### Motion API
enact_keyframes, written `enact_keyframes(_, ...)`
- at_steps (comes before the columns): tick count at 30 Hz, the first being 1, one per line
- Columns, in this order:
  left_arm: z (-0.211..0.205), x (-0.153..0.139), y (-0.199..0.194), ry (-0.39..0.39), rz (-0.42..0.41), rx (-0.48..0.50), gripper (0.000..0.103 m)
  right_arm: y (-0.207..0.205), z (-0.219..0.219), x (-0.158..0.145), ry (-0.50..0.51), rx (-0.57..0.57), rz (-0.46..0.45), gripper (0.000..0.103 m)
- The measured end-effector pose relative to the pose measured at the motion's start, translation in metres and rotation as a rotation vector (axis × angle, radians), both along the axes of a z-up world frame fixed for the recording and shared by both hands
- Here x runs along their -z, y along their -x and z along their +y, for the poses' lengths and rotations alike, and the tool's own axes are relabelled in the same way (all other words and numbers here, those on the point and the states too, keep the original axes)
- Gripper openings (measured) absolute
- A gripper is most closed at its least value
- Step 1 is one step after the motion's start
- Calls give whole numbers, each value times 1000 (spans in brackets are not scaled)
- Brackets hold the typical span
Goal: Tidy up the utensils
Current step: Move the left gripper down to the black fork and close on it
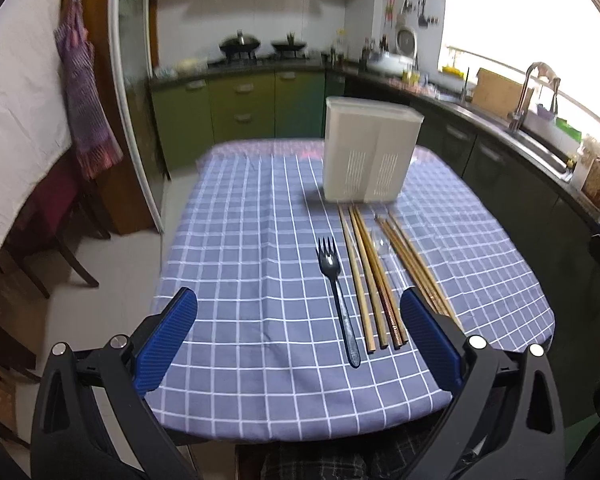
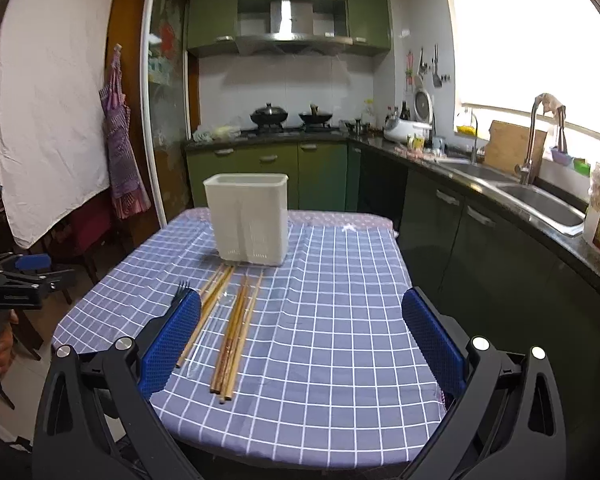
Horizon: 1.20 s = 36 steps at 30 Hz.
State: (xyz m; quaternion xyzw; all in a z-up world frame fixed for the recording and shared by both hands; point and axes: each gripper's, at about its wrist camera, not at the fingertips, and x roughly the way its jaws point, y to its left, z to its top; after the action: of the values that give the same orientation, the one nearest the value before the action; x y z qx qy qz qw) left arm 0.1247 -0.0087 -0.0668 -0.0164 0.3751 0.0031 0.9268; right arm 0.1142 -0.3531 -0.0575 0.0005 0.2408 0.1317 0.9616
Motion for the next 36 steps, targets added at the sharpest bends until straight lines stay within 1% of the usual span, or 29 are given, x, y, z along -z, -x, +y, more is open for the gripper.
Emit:
enact_keyframes(2, -2, 11, -21, 29, 69, 21, 97, -18, -4, 6, -8, 2, 68, 99)
enact_keyframes(3, -3, 18, -34, 50, 120, 31, 97, -27, -5, 10, -20, -3, 101, 99)
enact_keyframes(4, -4, 23, -43, 65, 149, 37, 97, -34, -6, 12, -32, -11, 133, 99)
enact_keyframes(6, -8, 37, -68, 100, 243, 55, 95, -50, -7, 19, -44, -26, 199, 99)
enact_keyframes(8, -16, 48, -83, 93, 296, 67, 86, -64, -7, 28, -33, -23, 247, 99)
enact_keyframes(9, -18, 53, -89, 84, 314, 62, 83, -69, -4, 31, -28, -27, 265, 99)
enact_keyframes(11, -21, 63, -102, 74, 353, 49, 70, -80, -4, 39, -22, -33, 304, 99)
enact_keyframes(12, -23, 69, -108, 72, 376, 44, 67, -82, -2, 40, -20, -36, 316, 99)
enact_keyframes(14, -22, 76, -115, 74, 412, 35, 57, -90, -2, 46, -32, -51, 353, 98)
enact_keyframes(15, -22, 79, -118, 75, 428, 34, 54, -95, -2, 49, -44, -62, 373, 93)
enact_keyframes(16, -22, 81, -121, 79, 443, 34, 49, -98, -1, 50, -52, -72, 392, 88)
enact_keyframes(17, -22, 86, -124, 81, 458, 27, 44, -104, 0, 53, -57, -83, 412, 85)
enact_keyframes(18, -22, 90, -127, 83, 474, 22, 40, -109, 2, 54, -56, -90, 425, 77)
enact_keyframes(19, -23, 92, -130, 81, 483, 19, 35, -112, 4, 54, -50, -94, 433, 69)
enact_keyframes(21, -25, 99, -137, 86, 505, 17, 30, -114, 8, 55, -37, -101, 440, 59)
enact_keyframes(22, -26, 101, -139, 88, 509, 17, 26, -118, 11, 55, -39, -113, 446, 56)
enact_keyframes(23, -27, 103, -141, 89, 514, 19, 24, -121, 13, 55, -41, -124, 454, 55)
enact_keyframes(26, -30, 105, -146, 82, 522, 16, 21, -128, 17, 57, -34, -130, 471, 51)
enact_keyframes(30, -32, 105, -153, 70, 521, 17, 19, -132, 26, 60, -14, -145, 481, 49)
enact_keyframes(32, -33, 106, -158, 62, 522, 15, 15, -133, 28, 62, -3, -148, 483, 48)
enact_keyframes(35, -39, 107, -163, 52, 526, 24, 10, -136, 31, 64, 9, -150, 492, 44)
enact_keyframes(36, -42, 107, -164, 47, 526, 29, 9, -137, 33, 63, 16, -150, 494, 41)
